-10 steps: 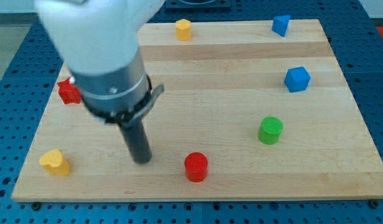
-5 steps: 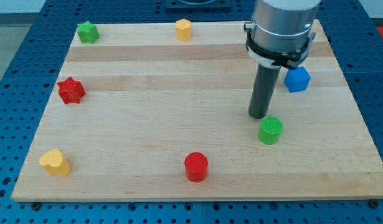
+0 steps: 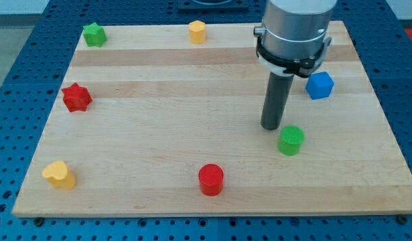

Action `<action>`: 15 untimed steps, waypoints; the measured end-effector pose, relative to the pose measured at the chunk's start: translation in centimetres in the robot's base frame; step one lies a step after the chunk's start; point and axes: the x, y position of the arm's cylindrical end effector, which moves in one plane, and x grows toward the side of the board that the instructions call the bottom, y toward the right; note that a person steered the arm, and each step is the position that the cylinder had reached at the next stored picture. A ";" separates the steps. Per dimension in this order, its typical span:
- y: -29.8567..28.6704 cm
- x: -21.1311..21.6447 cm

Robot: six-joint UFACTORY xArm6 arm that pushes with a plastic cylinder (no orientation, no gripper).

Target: Move the green circle at the bottom right corner of the board

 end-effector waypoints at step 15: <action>5.1 6.5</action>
